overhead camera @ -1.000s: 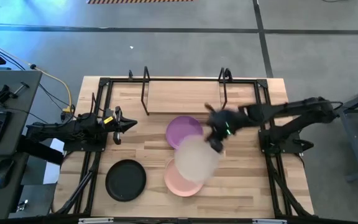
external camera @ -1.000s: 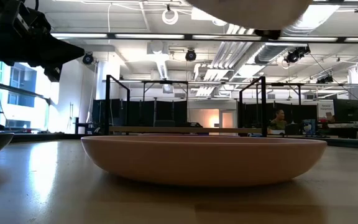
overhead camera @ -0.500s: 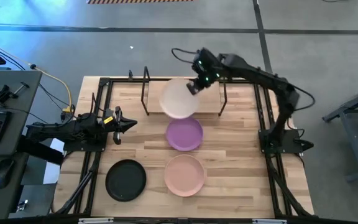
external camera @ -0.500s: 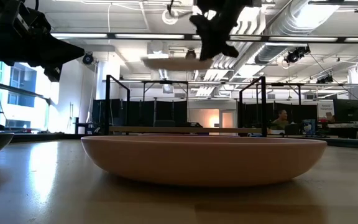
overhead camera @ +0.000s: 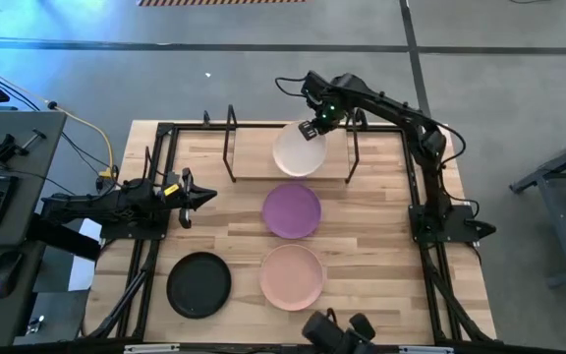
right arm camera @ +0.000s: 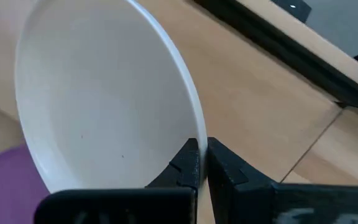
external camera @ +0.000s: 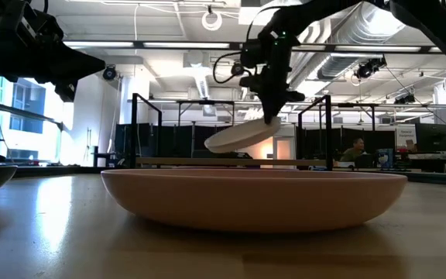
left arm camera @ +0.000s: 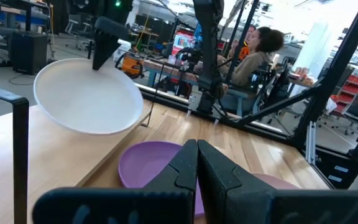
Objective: Place and stack plates onto a shelf
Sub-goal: Put the white plate on the shelf
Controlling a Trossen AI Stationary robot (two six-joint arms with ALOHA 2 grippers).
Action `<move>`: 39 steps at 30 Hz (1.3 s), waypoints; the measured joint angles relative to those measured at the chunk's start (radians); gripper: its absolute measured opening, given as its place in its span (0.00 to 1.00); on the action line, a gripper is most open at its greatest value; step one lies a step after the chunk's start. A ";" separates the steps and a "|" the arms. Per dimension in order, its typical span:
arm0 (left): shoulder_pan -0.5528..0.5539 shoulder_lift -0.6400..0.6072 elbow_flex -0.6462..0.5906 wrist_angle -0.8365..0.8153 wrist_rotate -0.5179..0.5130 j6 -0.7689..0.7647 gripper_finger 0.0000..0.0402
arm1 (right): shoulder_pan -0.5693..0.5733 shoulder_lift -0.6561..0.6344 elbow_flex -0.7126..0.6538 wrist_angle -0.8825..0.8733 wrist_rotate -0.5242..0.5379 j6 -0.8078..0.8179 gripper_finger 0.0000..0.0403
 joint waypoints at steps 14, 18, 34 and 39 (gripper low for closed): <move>0.000 0.000 0.000 0.000 0.000 0.000 0.00 | -0.024 0.001 -0.001 -0.052 0.030 -0.023 0.00; 0.000 0.000 0.000 0.000 0.000 0.000 0.00 | -0.025 0.001 -0.001 -0.075 0.030 -0.028 0.03; 0.000 0.000 0.000 0.000 0.000 0.000 0.00 | 0.005 -0.013 0.155 -0.147 0.027 -0.104 0.43; 0.000 0.000 0.000 0.000 0.000 0.000 0.00 | 0.143 -0.014 0.189 -0.017 0.014 -0.078 0.42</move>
